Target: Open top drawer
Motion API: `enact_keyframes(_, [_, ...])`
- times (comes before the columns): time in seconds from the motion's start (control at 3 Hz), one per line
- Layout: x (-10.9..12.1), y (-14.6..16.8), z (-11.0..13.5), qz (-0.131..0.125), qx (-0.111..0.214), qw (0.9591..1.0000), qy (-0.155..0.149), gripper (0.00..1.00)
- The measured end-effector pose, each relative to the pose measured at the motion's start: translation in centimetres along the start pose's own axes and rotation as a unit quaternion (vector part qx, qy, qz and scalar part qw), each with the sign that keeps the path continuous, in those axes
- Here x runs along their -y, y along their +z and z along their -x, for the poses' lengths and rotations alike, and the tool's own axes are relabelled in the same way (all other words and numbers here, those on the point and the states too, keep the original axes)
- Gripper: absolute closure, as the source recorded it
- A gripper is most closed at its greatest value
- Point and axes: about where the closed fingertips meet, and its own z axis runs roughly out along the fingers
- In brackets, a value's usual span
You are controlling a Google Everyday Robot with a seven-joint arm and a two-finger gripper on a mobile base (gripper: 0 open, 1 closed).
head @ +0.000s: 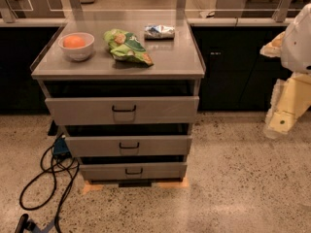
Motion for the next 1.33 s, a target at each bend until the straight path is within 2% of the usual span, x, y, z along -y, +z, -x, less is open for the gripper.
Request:
enact_keyframes(0.33, [0.0,0.0,0.0,0.0,0.0,1.0,0.0,0.0])
enact_keyframes(0.67, [-0.1,1.9,-0.8,0.008,0.01,0.9998,0.013,0.0])
enact_keyframes(1.0, [-0.9,8.1,-3.5,0.048,0.038,0.9968,0.051,0.0])
enact_keyframes(1.33, [-1.8,14.7,-5.7,0.083,0.069,0.9911,0.078,0.0])
